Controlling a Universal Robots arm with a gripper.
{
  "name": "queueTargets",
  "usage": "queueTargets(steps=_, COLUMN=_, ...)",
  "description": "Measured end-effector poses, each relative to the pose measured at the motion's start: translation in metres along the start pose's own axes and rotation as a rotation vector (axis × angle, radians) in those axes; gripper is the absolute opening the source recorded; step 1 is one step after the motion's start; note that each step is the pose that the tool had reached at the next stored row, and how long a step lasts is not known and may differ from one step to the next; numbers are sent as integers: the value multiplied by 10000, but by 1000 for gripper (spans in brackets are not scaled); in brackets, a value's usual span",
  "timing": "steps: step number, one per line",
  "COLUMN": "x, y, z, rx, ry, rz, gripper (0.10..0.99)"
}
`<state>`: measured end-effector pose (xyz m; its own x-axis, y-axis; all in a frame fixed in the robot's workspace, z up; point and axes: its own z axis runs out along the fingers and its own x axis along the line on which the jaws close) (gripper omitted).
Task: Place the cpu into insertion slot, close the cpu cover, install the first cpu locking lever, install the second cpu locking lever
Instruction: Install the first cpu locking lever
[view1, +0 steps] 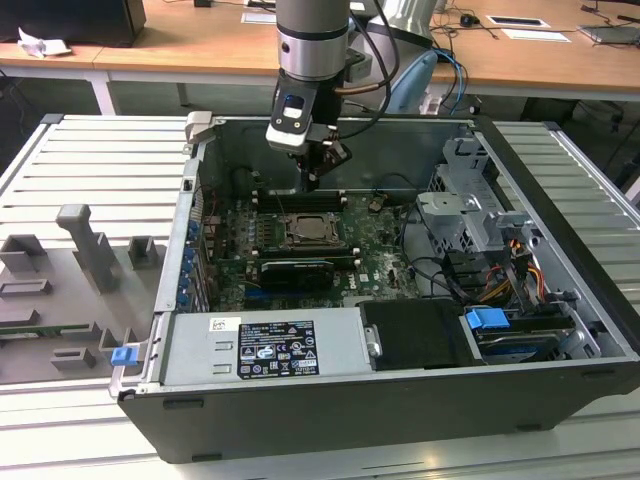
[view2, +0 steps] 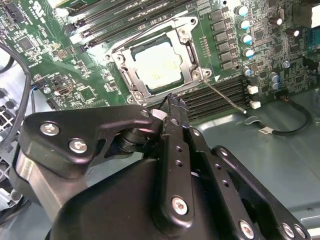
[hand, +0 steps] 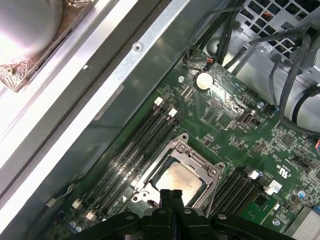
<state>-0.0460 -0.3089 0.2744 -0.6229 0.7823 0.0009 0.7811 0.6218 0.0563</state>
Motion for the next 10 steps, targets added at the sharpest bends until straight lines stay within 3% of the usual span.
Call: queueTargets(steps=10, x=0, y=0, z=0, rx=0, ry=18, rz=-311, gripper=106)
